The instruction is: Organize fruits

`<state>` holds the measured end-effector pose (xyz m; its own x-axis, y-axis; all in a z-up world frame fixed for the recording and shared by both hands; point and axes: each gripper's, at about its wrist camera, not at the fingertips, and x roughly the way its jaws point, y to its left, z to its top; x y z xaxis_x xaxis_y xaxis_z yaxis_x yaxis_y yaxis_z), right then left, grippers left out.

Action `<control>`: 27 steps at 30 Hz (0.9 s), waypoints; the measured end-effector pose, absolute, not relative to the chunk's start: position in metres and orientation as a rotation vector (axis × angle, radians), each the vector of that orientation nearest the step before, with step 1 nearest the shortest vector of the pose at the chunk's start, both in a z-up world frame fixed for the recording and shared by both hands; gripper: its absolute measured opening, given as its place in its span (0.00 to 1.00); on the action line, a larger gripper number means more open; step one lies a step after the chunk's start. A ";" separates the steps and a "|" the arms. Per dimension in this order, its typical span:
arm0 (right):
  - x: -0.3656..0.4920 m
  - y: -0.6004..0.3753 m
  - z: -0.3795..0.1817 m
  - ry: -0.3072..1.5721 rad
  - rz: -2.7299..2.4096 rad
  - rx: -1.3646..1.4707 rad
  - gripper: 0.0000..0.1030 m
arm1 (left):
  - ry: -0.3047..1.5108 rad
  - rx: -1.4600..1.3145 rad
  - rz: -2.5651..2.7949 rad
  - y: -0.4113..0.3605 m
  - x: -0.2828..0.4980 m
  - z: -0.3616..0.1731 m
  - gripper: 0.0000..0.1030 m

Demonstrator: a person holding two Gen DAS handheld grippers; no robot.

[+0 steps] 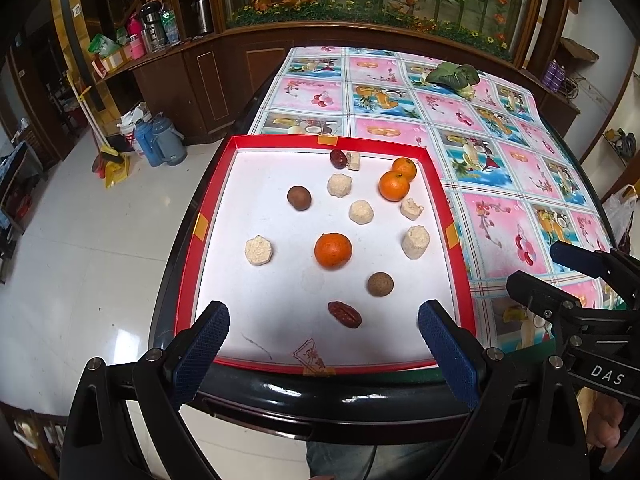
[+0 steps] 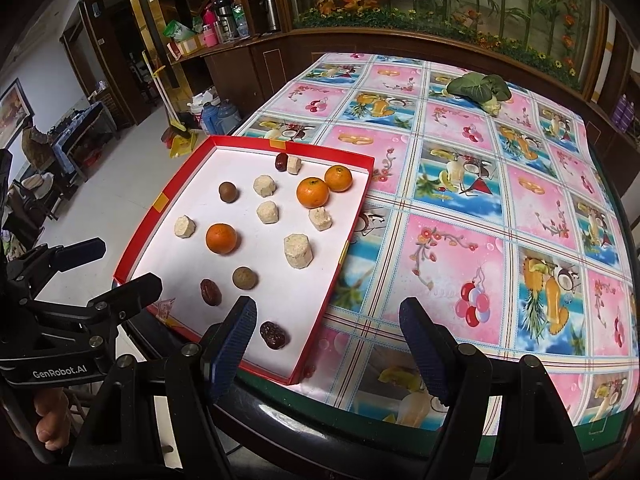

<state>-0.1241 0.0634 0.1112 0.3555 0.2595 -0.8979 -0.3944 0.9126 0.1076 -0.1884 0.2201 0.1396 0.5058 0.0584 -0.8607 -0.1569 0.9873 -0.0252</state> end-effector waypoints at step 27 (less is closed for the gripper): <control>-0.115 0.068 0.110 1.132 0.417 -0.149 0.73 | 1.037 -0.094 0.127 0.218 -0.180 0.132 0.94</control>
<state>-0.1153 0.0679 0.1095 0.3579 0.2471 -0.9005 -0.3955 0.9137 0.0936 -0.1799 0.2181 0.1318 0.5027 0.0601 -0.8624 -0.1492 0.9886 -0.0181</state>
